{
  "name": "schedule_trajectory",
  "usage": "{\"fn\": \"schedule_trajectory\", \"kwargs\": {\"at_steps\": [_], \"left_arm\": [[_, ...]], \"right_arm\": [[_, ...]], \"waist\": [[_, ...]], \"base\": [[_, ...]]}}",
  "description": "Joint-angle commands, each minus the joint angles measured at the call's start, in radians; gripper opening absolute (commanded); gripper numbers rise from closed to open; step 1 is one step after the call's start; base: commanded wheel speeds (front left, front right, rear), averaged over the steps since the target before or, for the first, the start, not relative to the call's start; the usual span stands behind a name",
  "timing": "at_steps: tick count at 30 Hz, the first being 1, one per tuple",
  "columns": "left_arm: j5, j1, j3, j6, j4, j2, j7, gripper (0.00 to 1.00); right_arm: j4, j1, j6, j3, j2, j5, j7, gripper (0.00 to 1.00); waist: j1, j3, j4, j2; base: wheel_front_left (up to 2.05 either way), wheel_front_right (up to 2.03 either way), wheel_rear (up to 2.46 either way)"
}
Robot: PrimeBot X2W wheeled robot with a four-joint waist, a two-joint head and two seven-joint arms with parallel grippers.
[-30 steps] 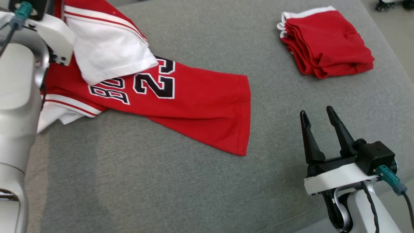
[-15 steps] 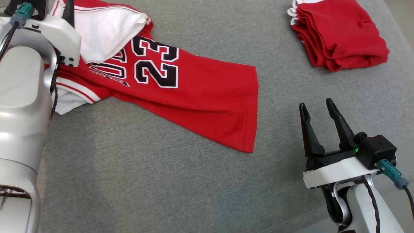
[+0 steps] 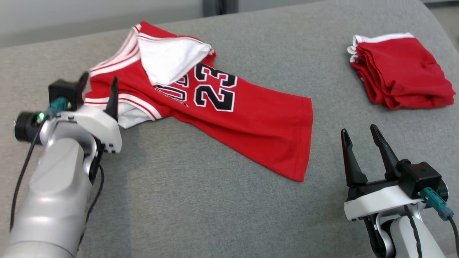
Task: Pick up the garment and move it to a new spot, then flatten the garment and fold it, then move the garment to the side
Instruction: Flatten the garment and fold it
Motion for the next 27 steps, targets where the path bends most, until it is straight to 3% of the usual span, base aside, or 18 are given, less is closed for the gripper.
{"fn": "schedule_trajectory", "kwargs": {"at_steps": [1, 10, 20, 21, 22, 24, 25, 27], "left_arm": [[-0.017, 0.028, 0.010, -0.009, 0.008, -0.005, -0.002, 1.00], [-0.099, 0.102, 0.025, -0.052, 0.121, -0.036, 0.049, 1.00], [-0.135, 0.065, 0.011, -0.067, 0.176, -0.009, 0.056, 1.00], [-0.133, 0.064, 0.003, -0.068, 0.171, -0.008, 0.050, 0.93], [-0.133, 0.064, 0.003, -0.068, 0.171, -0.008, 0.050, 0.93], [-0.133, 0.065, -0.011, -0.068, 0.162, -0.006, 0.037, 0.27], [-0.129, 0.068, -0.021, -0.069, 0.157, -0.006, 0.031, 0.00], [-0.120, 0.081, -0.053, -0.068, 0.142, -0.010, 0.022, 0.00]], "right_arm": [[0.002, 0.013, 0.000, -0.007, -0.006, -0.007, -0.005, 1.00], [0.009, 0.027, 0.000, -0.007, -0.006, -0.016, -0.005, 1.00], [0.002, 0.017, 0.000, -0.016, -0.006, -0.020, -0.005, 1.00], [0.002, 0.018, 0.000, -0.017, -0.006, -0.020, -0.005, 1.00], [0.002, 0.018, 0.000, -0.017, -0.006, -0.020, -0.005, 1.00], [0.006, 0.019, 0.000, -0.020, -0.006, -0.021, -0.005, 1.00], [0.008, 0.019, 0.000, -0.021, -0.006, -0.021, -0.005, 1.00], [0.012, 0.024, 0.000, -0.023, -0.006, -0.020, -0.005, 1.00]], "waist": [[0.0000, -0.045, 0.037, 0.0000], [0.0000, -0.062, 0.051, 0.0000], [0.0000, -0.029, 0.006, 0.0000], [0.0000, -0.029, 0.005, 0.0000], [0.0000, -0.029, 0.005, 0.0000], [0.0000, -0.033, 0.004, 0.0000], [0.0000, -0.036, 0.005, 0.0000], [0.0000, -0.046, 0.007, 0.0000]], "base": [[0.00, 0.00, 0.00], [0.00, 0.00, 0.00], [0.00, 0.00, 0.00], [0.00, 0.00, 0.00], [0.00, 0.00, 0.00], [0.00, 0.00, 0.00], [0.00, 0.00, 0.00], [0.00, 0.00, 0.00]]}}
